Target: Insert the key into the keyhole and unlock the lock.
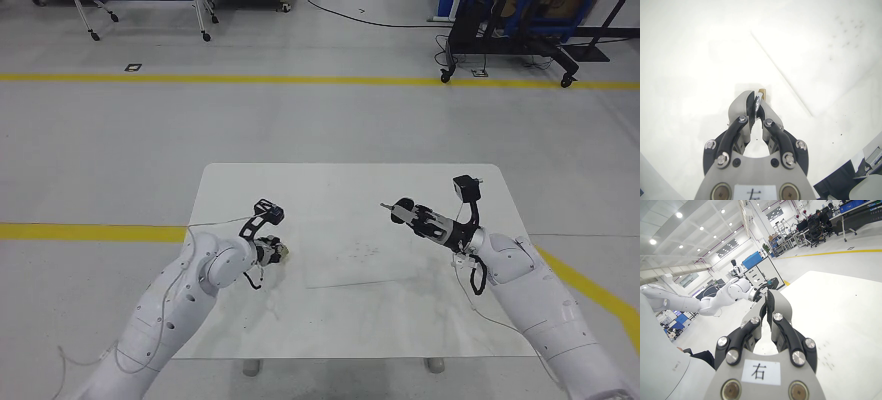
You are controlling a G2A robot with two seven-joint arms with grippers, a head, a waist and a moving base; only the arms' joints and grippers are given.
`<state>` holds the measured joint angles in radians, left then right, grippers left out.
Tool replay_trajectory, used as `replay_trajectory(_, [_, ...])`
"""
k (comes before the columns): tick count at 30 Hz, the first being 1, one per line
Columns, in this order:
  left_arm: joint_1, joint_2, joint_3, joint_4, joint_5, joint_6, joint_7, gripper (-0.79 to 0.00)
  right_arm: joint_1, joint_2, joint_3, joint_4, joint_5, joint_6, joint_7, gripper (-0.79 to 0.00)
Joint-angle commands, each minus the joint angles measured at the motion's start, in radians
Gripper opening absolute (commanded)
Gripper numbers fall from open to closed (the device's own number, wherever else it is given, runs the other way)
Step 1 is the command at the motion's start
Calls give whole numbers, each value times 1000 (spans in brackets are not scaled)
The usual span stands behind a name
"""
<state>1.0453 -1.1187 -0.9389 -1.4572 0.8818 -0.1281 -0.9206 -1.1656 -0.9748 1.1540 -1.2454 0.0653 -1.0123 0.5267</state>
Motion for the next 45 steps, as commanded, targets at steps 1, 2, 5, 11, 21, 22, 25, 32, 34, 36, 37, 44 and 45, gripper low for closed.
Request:
replay_trajectory(1, [7,-1,-12,-5,-31,-8,46,-785,0,0,0,0,0,0,0,-785])
replay_trajectory(2, [9,-2,-21,-4,-55,-16,64,-785,0,0,0,0,0,0,0,-785])
replay_trajectory(5, [4,-2,-48,8,-102,-27,82,-785,0,0,0,0,0,0,0,-785])
replay_trajectory(11, [-3,-1,-102,-11,-195,-81,176,-785,0,0,0,0,0,0,0,-785])
replay_trajectory(21, [-40,-38,-88,122,-557,-330,389,-785,0,0,0,0,0,0,0,-785])
replay_trajectory(22, [-40,-38,-88,122,-557,-330,389,-785,0,0,0,0,0,0,0,-785])
replay_trajectory(25, [-40,-38,-88,122,-557,-330,389,-785,0,0,0,0,0,0,0,-785])
replay_trajectory(32, [-40,-38,-88,122,-557,-330,389,-785,0,0,0,0,0,0,0,-785])
replay_trajectory(34, [-40,-38,-88,122,-557,-330,389,-785,0,0,0,0,0,0,0,-785])
replay_trajectory(36, [-40,-38,-88,122,-557,-330,389,-785,0,0,0,0,0,0,0,-785])
replay_trajectory(37, [-40,-38,-88,122,-557,-330,389,-785,0,0,0,0,0,0,0,-785])
replay_trajectory(44, [-40,-38,-88,122,-557,-330,389,-785,0,0,0,0,0,0,0,-785])
replay_trajectory(45, [-40,-38,-88,122,-557,-330,389,-785,0,0,0,0,0,0,0,-785])
